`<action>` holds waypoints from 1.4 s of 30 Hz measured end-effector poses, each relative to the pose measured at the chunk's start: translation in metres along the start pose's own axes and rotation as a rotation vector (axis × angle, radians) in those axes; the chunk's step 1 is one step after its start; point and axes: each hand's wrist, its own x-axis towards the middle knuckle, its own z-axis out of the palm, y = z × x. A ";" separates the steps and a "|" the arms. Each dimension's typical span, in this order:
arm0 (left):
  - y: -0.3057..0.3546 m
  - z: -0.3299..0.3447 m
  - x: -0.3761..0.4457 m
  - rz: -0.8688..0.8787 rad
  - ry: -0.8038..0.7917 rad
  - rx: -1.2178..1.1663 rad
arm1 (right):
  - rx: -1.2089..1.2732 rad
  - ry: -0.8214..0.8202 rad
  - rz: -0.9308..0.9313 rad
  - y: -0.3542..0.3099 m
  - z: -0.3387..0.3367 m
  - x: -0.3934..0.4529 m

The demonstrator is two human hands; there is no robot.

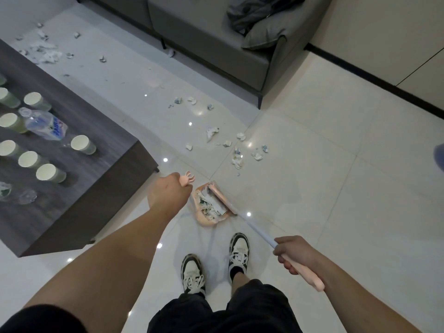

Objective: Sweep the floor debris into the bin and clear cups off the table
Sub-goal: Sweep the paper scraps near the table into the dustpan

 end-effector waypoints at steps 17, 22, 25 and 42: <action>0.014 -0.040 0.008 -0.007 0.038 -0.136 | 0.172 0.118 -0.085 -0.012 0.003 -0.024; 0.028 -0.052 0.016 -0.013 0.021 -0.137 | 0.188 0.115 -0.109 -0.022 0.002 -0.019; 0.023 -0.051 0.012 -0.034 0.023 -0.119 | 0.178 0.113 -0.105 -0.029 0.001 -0.010; -0.026 -0.027 0.005 -0.205 -0.013 -0.082 | -0.085 0.055 -0.047 -0.040 0.026 0.036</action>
